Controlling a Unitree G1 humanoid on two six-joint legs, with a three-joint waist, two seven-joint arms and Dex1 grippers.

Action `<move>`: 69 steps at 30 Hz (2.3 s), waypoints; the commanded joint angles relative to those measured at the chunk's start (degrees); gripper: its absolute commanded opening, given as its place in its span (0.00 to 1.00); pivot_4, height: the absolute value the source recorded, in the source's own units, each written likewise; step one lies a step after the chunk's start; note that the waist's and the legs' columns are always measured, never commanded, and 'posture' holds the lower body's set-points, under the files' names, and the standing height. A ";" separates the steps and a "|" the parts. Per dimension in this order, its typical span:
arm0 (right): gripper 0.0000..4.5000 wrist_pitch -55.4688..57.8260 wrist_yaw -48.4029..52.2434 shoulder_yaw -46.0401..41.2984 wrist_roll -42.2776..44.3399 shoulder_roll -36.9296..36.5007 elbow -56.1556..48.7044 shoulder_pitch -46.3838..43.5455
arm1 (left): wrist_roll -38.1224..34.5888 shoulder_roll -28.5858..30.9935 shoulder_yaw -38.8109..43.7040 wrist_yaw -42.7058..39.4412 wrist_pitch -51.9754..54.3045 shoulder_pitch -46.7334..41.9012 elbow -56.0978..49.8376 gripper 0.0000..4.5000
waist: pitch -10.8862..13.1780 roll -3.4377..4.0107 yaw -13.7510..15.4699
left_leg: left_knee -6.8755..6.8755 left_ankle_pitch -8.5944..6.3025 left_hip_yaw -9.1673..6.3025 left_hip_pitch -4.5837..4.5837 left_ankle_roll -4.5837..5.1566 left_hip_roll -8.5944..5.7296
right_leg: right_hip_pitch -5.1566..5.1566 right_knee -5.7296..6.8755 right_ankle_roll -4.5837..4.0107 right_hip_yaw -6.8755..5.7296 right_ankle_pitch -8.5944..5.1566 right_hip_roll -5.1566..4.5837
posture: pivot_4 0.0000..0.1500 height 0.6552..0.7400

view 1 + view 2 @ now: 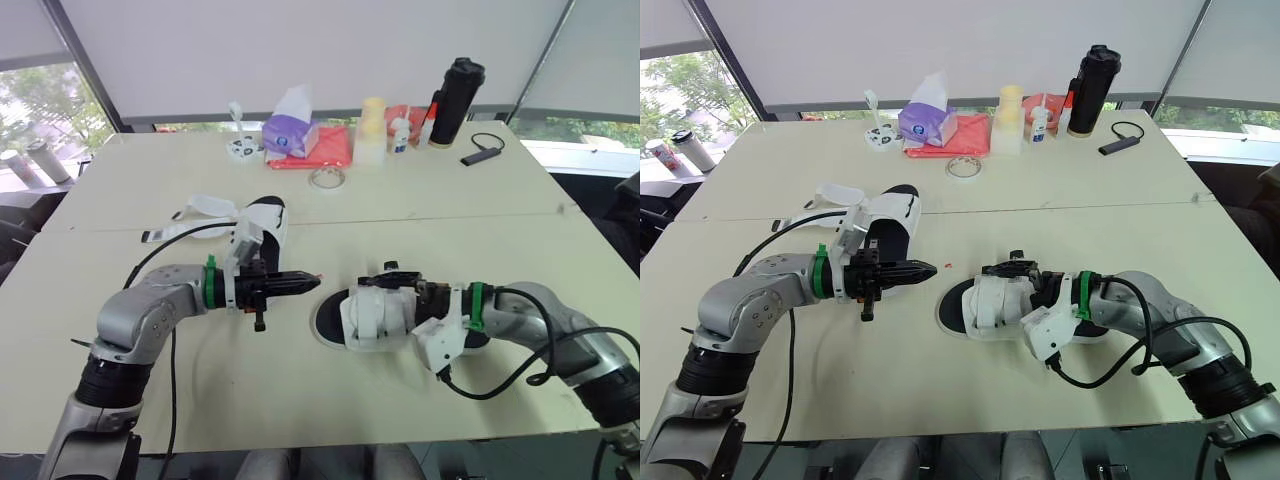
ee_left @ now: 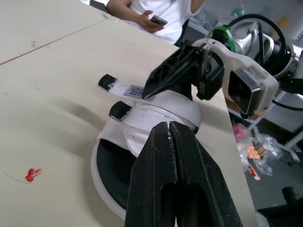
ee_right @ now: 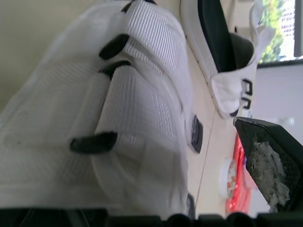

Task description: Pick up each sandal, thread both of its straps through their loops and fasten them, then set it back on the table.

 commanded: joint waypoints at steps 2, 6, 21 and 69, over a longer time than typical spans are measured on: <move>0.81 -3.73 -1.40 1.55 -2.18 1.47 1.86 -2.52 | 0.25 -0.17 0.73 1.35 -1.73 -0.20 -0.93 0.00 | 0.00 0.00 -0.06 | 0.00 0.00 0.00 0.01 0.00 0.00 | 0.00 0.02 0.00 0.00 0.00 0.02 | 1.00 0.88; 0.36 -5.14 -2.59 1.38 -3.72 1.58 3.86 -3.87 | 0.32 -0.43 0.92 2.44 -2.28 -0.09 -0.82 0.00 | 0.01 0.02 -0.03 | -0.01 0.01 0.00 0.02 -0.01 -0.01 | -0.02 0.05 0.00 0.04 0.00 0.02 | 1.00 0.88; 0.02 19.41 -8.16 -5.24 -8.39 8.17 6.00 -10.82 | 0.84 -2.68 0.86 6.01 -4.77 0.32 -0.73 0.00 | 0.02 0.03 -0.28 | 0.00 0.11 0.02 0.04 -0.12 -0.04 | -0.05 0.10 -0.10 0.11 0.07 0.08 | 1.00 0.88; 0.99 59.93 -11.40 -0.27 -5.72 11.47 36.98 -30.67 | 3.54 -6.69 0.43 13.05 -7.93 1.26 -1.90 0.00 | 0.13 0.15 -1.80 | -0.12 0.47 0.06 0.02 -0.64 -0.02 | -0.43 0.87 -0.12 0.15 0.28 0.35 | 1.00 0.88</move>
